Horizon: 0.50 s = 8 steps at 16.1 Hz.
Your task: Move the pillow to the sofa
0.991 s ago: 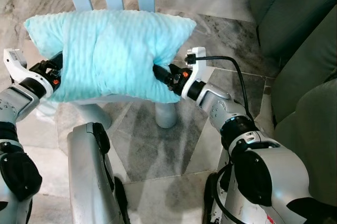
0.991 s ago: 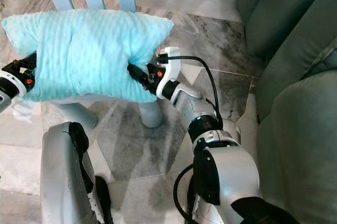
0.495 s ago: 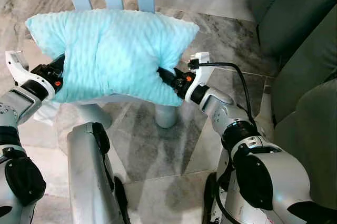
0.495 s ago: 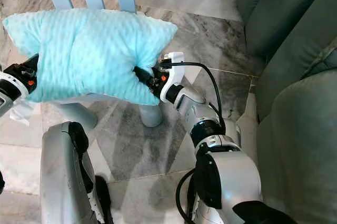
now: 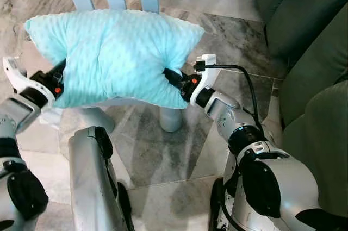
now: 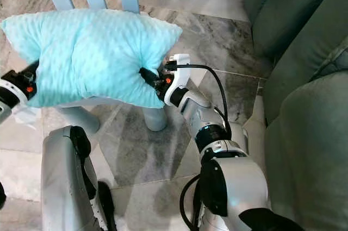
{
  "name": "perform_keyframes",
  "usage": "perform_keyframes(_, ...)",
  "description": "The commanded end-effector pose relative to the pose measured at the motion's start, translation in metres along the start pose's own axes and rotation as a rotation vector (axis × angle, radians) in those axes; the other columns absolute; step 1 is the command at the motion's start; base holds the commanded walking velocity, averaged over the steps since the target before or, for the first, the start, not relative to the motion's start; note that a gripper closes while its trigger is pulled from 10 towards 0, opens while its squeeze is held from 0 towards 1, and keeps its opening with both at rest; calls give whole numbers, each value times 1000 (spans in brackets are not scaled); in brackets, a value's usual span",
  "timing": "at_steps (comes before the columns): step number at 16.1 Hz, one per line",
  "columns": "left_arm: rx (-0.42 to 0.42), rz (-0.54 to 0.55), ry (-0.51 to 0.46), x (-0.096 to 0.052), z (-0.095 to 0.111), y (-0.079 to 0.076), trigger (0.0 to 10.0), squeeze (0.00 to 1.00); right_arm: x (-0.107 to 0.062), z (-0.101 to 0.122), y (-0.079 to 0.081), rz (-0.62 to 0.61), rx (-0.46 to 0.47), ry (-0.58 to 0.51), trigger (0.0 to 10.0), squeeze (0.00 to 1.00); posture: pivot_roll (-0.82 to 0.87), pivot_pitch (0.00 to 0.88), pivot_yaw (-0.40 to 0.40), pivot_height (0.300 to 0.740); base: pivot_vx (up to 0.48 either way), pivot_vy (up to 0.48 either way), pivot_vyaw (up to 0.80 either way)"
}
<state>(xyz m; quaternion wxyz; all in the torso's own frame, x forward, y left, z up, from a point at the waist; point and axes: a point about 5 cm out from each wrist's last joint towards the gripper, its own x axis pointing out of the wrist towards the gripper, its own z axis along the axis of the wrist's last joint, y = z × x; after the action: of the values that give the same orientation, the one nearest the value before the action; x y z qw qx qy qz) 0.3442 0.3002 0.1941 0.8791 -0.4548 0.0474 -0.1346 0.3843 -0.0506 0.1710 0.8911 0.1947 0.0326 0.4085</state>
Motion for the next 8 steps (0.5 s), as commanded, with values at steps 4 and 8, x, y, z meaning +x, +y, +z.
perform_keyframes(4, -7, 88, 39, 0, -12, 11, 0, 0, 3, -12, 7, 26, 0, 33, 0, 0, 31, 362, -4, 335, 0, 0, 0)
perform_keyframes(8, 122, 88, 90, 0, -31, 12, 0, 0, 5, 5, 7, 19, -68, -30, 0, 0, 14, 290, -5, 335, 0, 0, 0)
